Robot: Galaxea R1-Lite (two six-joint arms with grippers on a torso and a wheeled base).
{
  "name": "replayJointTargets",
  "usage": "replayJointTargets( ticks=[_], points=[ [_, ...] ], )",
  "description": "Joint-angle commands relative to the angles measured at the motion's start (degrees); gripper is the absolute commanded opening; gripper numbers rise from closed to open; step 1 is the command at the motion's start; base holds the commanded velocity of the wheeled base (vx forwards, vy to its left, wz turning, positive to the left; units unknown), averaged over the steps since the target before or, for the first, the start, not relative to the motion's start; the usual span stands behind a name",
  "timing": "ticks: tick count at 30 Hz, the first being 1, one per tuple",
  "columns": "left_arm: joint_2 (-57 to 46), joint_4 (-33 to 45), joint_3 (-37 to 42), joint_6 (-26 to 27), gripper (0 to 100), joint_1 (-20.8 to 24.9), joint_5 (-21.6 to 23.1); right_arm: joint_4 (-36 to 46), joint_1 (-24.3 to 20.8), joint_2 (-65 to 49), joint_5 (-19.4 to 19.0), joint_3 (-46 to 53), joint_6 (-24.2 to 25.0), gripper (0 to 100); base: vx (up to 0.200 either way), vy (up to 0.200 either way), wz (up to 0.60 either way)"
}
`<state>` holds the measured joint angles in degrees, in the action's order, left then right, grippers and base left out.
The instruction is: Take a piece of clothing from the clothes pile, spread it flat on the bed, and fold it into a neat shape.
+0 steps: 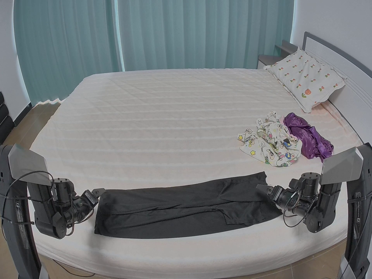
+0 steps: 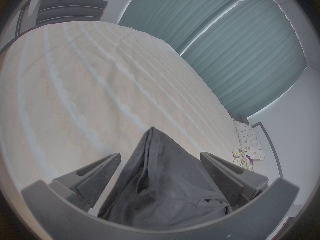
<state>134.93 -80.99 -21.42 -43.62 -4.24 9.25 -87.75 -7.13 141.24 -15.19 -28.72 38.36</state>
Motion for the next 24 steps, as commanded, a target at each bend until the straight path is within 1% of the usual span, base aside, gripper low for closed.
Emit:
replayJointTargets(
  ticks=[1, 4, 6, 8, 10, 13, 16, 21, 24],
  points=[
    [-3.18, -0.04, 4.19, -0.06, 100, 2.13, -0.02, -1.9, -1.31, 0.88, 2.18, 4.02, 2.59, 100, 0.0, 0.0, 0.0],
    [-4.06, -0.22, 8.76, -0.15, 100, 2.22, 0.15, -1.9, -1.48, 1.32, 2.36, 4.55, 3.3, 100, 0.0, 0.0, 0.0],
    [-4.06, -0.3, 10.26, 0.02, 100, 2.48, 0.06, -1.9, -1.57, 1.41, 2.36, 4.64, 3.47, 100, 0.0, 0.0, 0.0],
    [-4.14, -0.48, 12.19, 0.73, 100, 2.92, 0.15, -1.9, -1.83, 1.49, 2.36, 4.9, 3.65, 100, 0.0, 0.0, 0.0],
    [-3.79, -0.48, 13.51, 2.92, 100, 2.92, 0.15, -1.99, -1.92, 1.41, 2.36, 5.34, 3.65, 100, 0.0, 0.0, 0.0],
    [-3.35, -0.48, 14.83, 6.18, 100, 3.01, 0.15, -1.9, -2.01, 1.41, 2.36, 5.61, 3.65, 100, 0.0, 0.0, 0.0],
    [-2.03, -0.48, 15.35, 8.11, 100, 3.36, 0.06, -1.9, -2.01, 1.49, 2.36, 5.52, 3.65, 100, 0.0, 0.0, 0.0],
    [-0.98, -0.57, 15.88, 9.16, 100, 3.63, -1.34, -1.9, -2.1, 1.49, 2.36, 5.52, 3.56, 100, 0.0, 0.0, 0.0],
    [-0.54, -0.57, 15.88, 9.25, 100, 4.59, -1.87, -1.99, -2.01, 1.49, 2.36, 5.43, 3.56, 100, 0.0, 0.0, 0.0]
  ],
)
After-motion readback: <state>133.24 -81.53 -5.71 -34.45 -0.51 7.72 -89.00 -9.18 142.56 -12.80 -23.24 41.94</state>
